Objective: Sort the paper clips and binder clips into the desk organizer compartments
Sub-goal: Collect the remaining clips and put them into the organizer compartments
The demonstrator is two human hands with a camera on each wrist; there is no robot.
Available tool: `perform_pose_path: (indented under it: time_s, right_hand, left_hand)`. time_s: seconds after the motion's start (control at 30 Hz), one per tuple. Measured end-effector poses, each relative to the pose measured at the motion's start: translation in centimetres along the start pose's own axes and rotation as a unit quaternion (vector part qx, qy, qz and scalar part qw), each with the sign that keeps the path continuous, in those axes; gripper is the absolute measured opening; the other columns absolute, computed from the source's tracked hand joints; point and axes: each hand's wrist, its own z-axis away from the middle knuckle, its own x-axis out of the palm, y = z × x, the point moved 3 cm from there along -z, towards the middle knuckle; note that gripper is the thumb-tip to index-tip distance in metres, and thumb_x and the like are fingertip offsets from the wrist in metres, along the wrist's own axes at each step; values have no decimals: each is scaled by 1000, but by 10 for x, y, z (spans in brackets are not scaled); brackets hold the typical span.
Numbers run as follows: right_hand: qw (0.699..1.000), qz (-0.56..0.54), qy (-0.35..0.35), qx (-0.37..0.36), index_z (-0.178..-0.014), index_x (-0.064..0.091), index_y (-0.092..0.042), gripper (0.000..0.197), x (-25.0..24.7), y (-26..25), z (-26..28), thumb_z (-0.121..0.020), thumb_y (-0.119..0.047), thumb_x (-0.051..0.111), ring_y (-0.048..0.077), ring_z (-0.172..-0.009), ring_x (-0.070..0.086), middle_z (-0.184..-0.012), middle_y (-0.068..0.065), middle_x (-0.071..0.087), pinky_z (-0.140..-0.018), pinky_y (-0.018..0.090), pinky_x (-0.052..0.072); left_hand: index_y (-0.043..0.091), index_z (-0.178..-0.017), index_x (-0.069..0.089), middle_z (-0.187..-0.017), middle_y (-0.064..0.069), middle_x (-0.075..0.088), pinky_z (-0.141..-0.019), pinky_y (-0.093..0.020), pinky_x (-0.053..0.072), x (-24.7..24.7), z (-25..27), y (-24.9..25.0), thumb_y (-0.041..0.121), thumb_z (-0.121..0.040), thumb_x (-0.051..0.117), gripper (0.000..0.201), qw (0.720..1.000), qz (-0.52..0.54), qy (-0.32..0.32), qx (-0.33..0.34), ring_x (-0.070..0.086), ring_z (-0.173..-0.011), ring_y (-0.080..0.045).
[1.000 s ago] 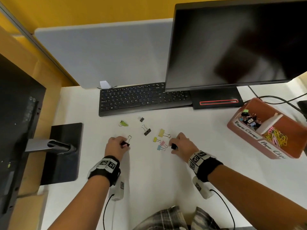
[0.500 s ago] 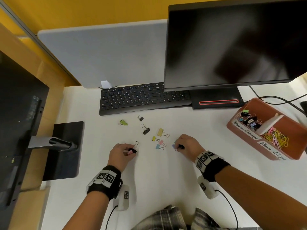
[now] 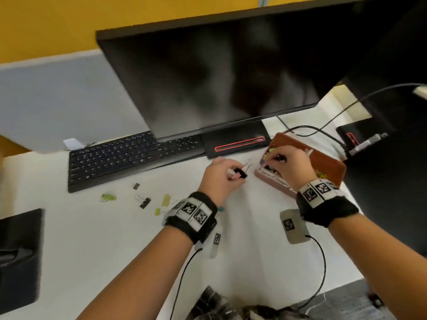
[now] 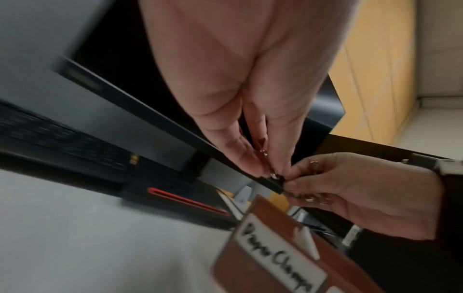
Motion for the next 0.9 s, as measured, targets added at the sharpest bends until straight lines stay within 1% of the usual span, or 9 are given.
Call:
perform_pose_path:
  time_s: [0.1, 0.17, 0.23, 0.3, 0.4, 0.47, 0.57, 0.7, 0.9]
  right_hand:
    - [998, -5, 26, 65, -101, 65, -14, 18, -25, 27, -23, -83, -9, 65, 16, -90, 60, -99, 3, 65, -78, 22, 43]
    - [996, 5, -5, 92, -118, 56, -13, 31, -25, 41, -33, -88, -13, 60, 19, -101, 58, -112, 7, 62, -84, 24, 43]
    - [994, 17, -29, 105, -129, 47, -14, 37, -21, 47, -36, -92, -20, 53, 23, -108, 56, -122, 10, 55, -93, 31, 45]
    - [996, 7, -19, 82, -130, 45, -17, 35, -17, 43, -33, -95, -19, 48, 24, -112, 54, -129, 10, 48, -99, 35, 45]
    - [999, -24, -23, -25, -121, 52, -19, 30, -2, 22, -24, -91, -15, 53, 15, -92, 58, -114, 3, 52, -86, 25, 48]
    - [992, -21, -94, -86, -117, 55, -20, 30, 23, 7, -15, -87, -17, 60, 12, -77, 57, -102, -1, 54, -75, 25, 50]
    - [957, 53, -253, -135, -119, 52, -26, 35, 75, -8, 2, -85, -25, 63, 11, -84, 56, -107, -4, 54, -81, 28, 50]
    - [909, 139, -367, -138, -124, 50, -20, 42, 134, -13, 25, -84, -23, 63, 24, -109, 50, -123, 5, 48, -94, 35, 44]
    - [902, 166, -380, -120, -114, 59, -10, 26, 169, 0, 43, -88, -14, 58, 28, -108, 52, -121, 10, 51, -94, 33, 42]
  left_hand:
    - [16, -109, 63, -110, -5, 56, -74, -11, 52, 47, -40, 36, 10, -73, 75, 38, 998, 50, -42, 12, 62, -72, -3]
    - [19, -120, 57, -120, -3, 59, -88, -29, 54, 68, -54, 46, 20, -76, 73, 47, 997, 28, -69, 12, 65, -89, -11]
    - [22, -123, 55, -125, 1, 57, -96, -37, 48, 72, -58, 46, 31, -79, 68, 47, 997, -18, -70, 21, 57, -109, -15]
    - [23, -119, 58, -124, 3, 55, -99, -37, 44, 56, -54, 38, 31, -83, 64, 37, 998, -29, -37, 32, 51, -115, -14]
    - [23, -114, 60, -116, 5, 51, -94, -31, 45, 13, -34, 4, 27, -85, 62, 29, 996, -62, 56, 18, 53, -107, -12]
    - [23, -114, 58, -114, 4, 48, -88, -28, 48, -21, -11, -31, 22, -85, 62, 29, 989, -99, 110, -25, 55, -99, -13]
    - [21, -113, 55, -109, 3, 43, -85, -32, 50, -63, 36, -88, 15, -83, 63, 32, 968, -147, 164, -123, 55, -93, -18]
    - [19, -100, 58, -104, -2, 49, -84, -40, 50, -85, 90, -148, 21, -76, 71, 27, 946, -162, 163, -228, 55, -86, -20]
    - [26, -98, 66, -107, 2, 48, -89, -23, 42, -71, 104, -181, 27, -67, 79, 34, 952, -149, 128, -235, 50, -94, -11]
